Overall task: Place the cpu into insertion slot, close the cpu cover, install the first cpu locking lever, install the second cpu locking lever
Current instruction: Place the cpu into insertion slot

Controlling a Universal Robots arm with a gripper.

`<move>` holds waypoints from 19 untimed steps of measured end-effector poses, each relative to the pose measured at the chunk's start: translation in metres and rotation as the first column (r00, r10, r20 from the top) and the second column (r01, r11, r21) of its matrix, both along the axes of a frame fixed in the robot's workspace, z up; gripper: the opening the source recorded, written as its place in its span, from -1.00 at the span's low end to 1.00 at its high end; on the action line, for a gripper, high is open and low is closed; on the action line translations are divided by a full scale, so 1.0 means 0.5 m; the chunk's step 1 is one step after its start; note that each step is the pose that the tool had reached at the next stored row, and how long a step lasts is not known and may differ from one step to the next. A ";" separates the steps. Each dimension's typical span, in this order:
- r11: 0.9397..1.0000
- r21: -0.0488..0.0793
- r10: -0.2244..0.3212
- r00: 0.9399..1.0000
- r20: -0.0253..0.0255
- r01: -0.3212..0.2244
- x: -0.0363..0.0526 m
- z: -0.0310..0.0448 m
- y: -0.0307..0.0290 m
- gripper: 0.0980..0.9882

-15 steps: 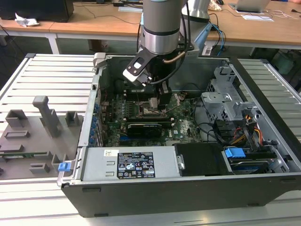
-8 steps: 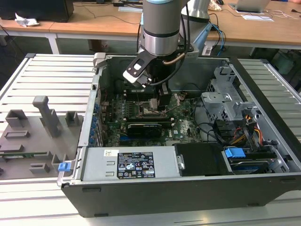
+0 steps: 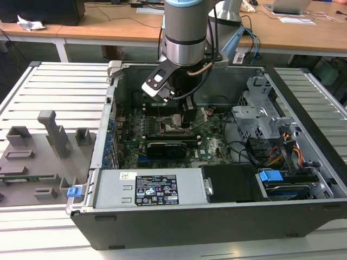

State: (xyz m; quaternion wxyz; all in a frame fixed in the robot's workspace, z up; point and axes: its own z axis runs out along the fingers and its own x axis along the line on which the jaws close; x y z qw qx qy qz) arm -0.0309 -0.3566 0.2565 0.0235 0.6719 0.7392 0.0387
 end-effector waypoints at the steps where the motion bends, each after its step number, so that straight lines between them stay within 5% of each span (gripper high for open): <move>1: 1.000 0.000 0.000 1.000 0.000 0.000 0.000 -0.001 0.004 -0.03; 13: 1.000 0.000 0.000 1.000 -0.007 0.000 0.000 -0.016 0.035 -0.03; 19: 1.000 0.000 0.000 1.000 -0.011 0.000 0.001 -0.019 0.036 -0.03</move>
